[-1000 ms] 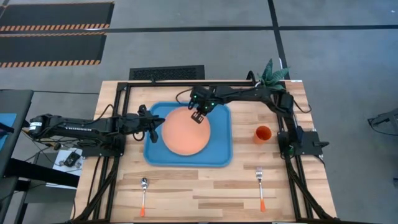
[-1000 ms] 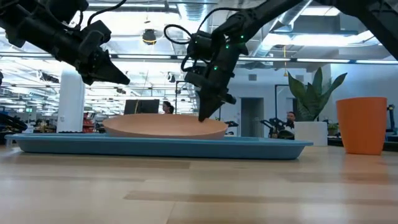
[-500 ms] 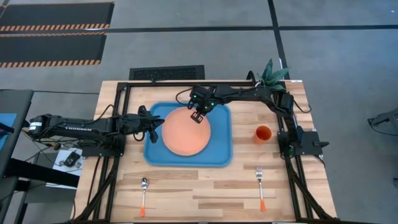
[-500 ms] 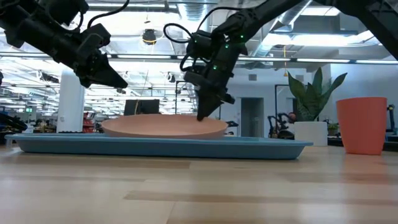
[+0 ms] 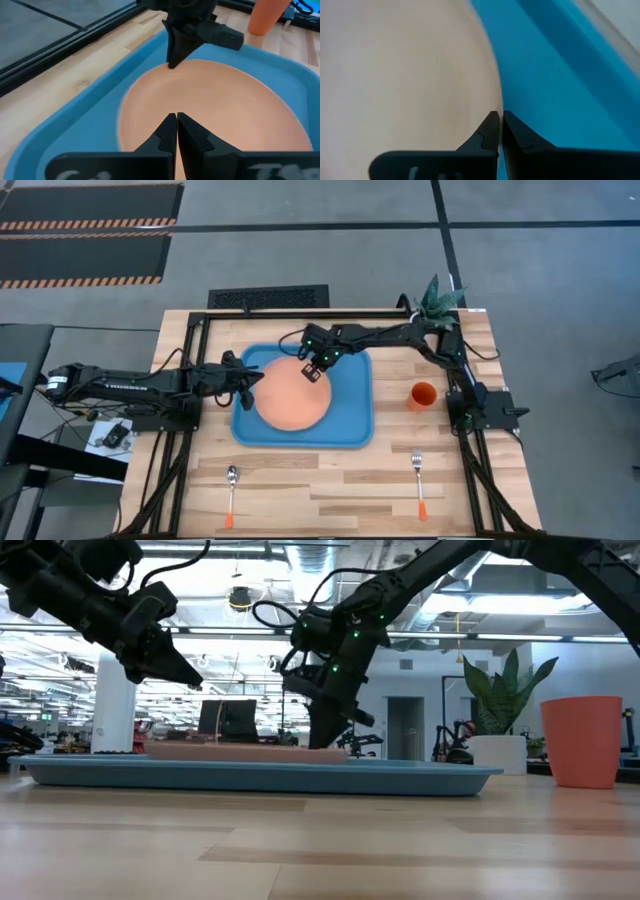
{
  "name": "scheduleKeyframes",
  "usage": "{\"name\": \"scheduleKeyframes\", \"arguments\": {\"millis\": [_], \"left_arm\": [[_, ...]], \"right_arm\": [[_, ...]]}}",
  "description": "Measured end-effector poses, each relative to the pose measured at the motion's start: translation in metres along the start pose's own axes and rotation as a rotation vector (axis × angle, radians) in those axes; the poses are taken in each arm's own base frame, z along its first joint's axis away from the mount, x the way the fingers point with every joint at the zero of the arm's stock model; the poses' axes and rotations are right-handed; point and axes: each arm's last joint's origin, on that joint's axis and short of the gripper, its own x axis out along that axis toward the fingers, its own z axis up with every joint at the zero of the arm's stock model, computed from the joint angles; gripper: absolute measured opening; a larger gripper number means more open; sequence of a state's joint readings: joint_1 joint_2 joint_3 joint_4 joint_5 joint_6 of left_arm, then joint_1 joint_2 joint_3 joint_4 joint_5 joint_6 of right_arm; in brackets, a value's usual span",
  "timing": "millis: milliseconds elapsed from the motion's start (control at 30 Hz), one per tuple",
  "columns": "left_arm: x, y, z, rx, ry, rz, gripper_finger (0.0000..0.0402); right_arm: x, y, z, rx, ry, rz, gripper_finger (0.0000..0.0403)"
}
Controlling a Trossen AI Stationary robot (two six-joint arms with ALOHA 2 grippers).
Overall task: Pick and place plate/cup/fork/spoon on tray
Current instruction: Put the orange plate on the center of the blue tray, then adjust the blue tray on the table
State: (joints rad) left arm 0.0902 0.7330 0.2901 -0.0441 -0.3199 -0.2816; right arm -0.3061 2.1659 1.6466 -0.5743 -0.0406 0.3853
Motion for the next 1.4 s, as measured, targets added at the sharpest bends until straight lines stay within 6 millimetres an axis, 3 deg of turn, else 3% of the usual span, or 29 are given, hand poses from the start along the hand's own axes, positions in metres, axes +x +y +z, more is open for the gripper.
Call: {"name": "scheduleKeyframes", "arguments": {"millis": [333,567,667,800,967,1067,1400], "left_arm": [[0.0,0.0,0.0,0.0,0.001,0.001,0.0],[0.0,0.0,-0.001,0.002,0.01,0.003,0.0],[0.0,0.0,-0.001,0.002,0.012,0.002,0.0],[0.0,0.0,-0.004,0.011,0.045,-0.027,0.0],[-0.001,0.001,-0.01,0.002,0.124,-0.053,0.0],[-0.001,0.003,-0.016,-0.025,0.181,-0.025,0.0],[-0.012,0.016,-0.02,-0.238,0.299,0.284,0.0]], "right_arm": [[-0.001,0.007,0.005,-0.003,-0.072,0.021,0.0049],[-0.001,0.005,0.006,0.0,-0.086,-0.013,0.0089],[-0.011,0.007,0.007,-0.037,-0.095,-0.011,0.0114],[-0.043,0.012,0.006,-0.15,-0.086,-0.012,0.0121],[-0.082,0.027,-0.014,-0.351,0.008,-0.065,0.0058],[-0.093,0.03,-0.033,-0.404,0.017,-0.073,0.0013],[-0.112,0.005,-0.109,-0.269,-0.105,-0.072,0.0006]]}}
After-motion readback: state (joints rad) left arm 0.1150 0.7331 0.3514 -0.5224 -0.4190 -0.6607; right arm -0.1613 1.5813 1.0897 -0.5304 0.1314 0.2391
